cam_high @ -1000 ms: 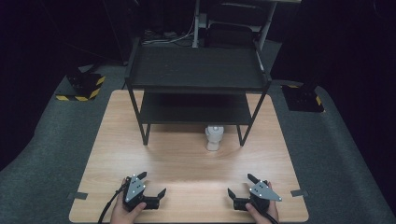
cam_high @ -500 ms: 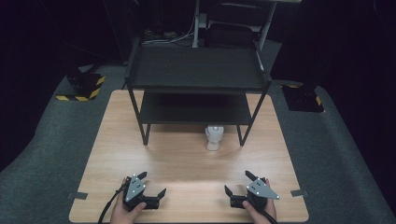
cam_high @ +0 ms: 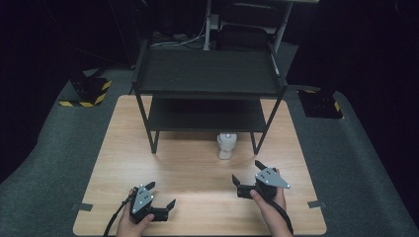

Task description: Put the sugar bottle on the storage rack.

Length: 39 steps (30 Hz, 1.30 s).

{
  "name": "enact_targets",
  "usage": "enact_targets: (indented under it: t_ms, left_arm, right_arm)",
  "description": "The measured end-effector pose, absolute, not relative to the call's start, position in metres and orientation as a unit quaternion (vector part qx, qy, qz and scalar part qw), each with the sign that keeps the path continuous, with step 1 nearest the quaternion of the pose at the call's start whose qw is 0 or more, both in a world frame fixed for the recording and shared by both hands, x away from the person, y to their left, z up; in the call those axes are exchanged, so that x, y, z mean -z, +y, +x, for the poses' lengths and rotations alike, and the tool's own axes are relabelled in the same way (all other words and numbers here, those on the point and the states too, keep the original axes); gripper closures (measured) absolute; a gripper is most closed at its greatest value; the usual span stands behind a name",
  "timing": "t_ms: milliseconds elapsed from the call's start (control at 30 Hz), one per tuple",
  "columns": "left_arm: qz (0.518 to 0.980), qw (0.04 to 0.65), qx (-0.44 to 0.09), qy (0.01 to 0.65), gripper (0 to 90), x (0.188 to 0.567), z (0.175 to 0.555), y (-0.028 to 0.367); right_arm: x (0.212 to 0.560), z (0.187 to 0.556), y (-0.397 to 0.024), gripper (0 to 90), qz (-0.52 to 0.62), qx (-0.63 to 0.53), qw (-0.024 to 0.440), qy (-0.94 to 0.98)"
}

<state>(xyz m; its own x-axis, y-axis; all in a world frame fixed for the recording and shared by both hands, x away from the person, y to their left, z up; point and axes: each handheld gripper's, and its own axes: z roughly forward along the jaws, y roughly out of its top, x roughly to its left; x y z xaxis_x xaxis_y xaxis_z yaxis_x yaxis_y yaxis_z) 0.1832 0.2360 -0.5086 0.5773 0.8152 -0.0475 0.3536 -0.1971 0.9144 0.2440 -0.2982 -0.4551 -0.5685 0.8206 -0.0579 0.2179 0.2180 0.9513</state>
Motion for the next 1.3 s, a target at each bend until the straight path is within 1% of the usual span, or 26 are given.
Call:
enact_targets:
  t_ms: [300,500,667,733,867,900,933,1000,1300]
  left_arm:
    - [0.738,0.496,-0.231,0.395,0.6,0.509,0.184,0.237]
    - [0.738,0.498,-0.228,0.395,0.6,0.509,0.185,0.238]
    - [0.738,0.498,-0.228,0.394,0.6,0.509,0.185,0.238]
    - [0.738,0.498,-0.228,0.394,0.6,0.509,0.185,0.238]
    - [0.738,0.499,-0.229,0.393,0.6,0.509,0.184,0.238]
    - [0.738,0.499,-0.228,0.393,0.6,0.509,0.185,0.239]
    - [0.738,0.499,-0.228,0.393,0.6,0.509,0.185,0.239]
    - [0.738,0.499,-0.227,0.393,0.6,0.509,0.185,0.239]
    - [0.738,0.501,-0.224,0.393,0.6,0.509,0.185,0.24]
  right_arm:
    - [0.457,0.275,-0.276,0.7,0.365,-0.507,0.295,0.723]
    - [0.465,0.299,-0.253,0.8,0.372,-0.507,0.308,0.714]
    - [0.472,0.309,-0.238,1.3,0.381,-0.506,0.316,0.706]
    - [0.477,0.313,-0.228,3.6,0.382,-0.502,0.331,0.702]
    - [0.482,0.321,-0.216,7.7,0.401,-0.504,0.336,0.688]
    - [0.485,0.323,-0.209,9.9,0.405,-0.502,0.345,0.682]
    - [0.485,0.323,-0.209,9.9,0.405,-0.502,0.345,0.682]
    - [0.49,0.324,-0.203,16.4,0.415,-0.501,0.357,0.671]
    - [0.501,0.326,-0.198,27.3,0.415,-0.499,0.378,0.661]
